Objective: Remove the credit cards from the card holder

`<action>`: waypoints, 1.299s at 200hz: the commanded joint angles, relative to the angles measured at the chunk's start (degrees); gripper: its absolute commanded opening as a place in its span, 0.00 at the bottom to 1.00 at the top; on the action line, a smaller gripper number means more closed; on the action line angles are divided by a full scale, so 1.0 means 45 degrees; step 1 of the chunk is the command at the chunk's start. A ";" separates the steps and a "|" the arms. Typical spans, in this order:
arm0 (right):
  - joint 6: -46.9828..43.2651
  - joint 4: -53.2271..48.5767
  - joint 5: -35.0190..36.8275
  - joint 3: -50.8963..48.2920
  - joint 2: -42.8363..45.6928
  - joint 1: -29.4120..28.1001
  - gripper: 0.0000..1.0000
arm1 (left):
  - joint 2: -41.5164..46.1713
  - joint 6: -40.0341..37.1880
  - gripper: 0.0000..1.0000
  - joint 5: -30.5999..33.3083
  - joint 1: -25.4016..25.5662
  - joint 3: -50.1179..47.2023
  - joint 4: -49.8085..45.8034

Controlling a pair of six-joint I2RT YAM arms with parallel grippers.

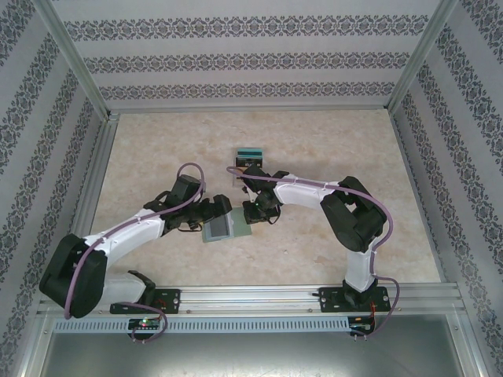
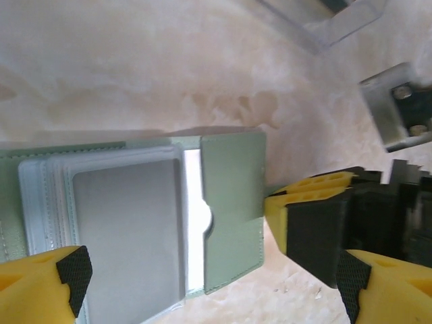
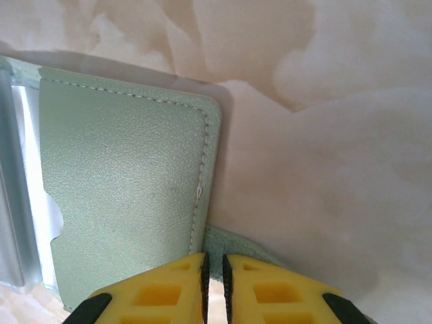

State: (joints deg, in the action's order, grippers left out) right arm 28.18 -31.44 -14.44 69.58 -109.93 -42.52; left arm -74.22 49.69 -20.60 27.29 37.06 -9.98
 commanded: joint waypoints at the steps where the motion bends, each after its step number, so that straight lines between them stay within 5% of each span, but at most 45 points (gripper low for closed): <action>1: 0.0077 0.0201 -0.0098 -0.0023 -0.0600 -0.0160 0.19 | -0.0227 -0.0149 0.95 -0.0288 0.0090 0.0044 0.0293; 260: 0.0122 0.0259 -0.0151 -0.0033 -0.0673 -0.0221 0.19 | -0.1481 -0.0208 0.94 -0.0871 0.0394 -0.0073 0.1078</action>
State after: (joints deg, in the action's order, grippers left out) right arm 28.18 -31.44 -14.48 69.58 -109.97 -42.52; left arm -79.83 49.69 -22.61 27.66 36.75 -7.57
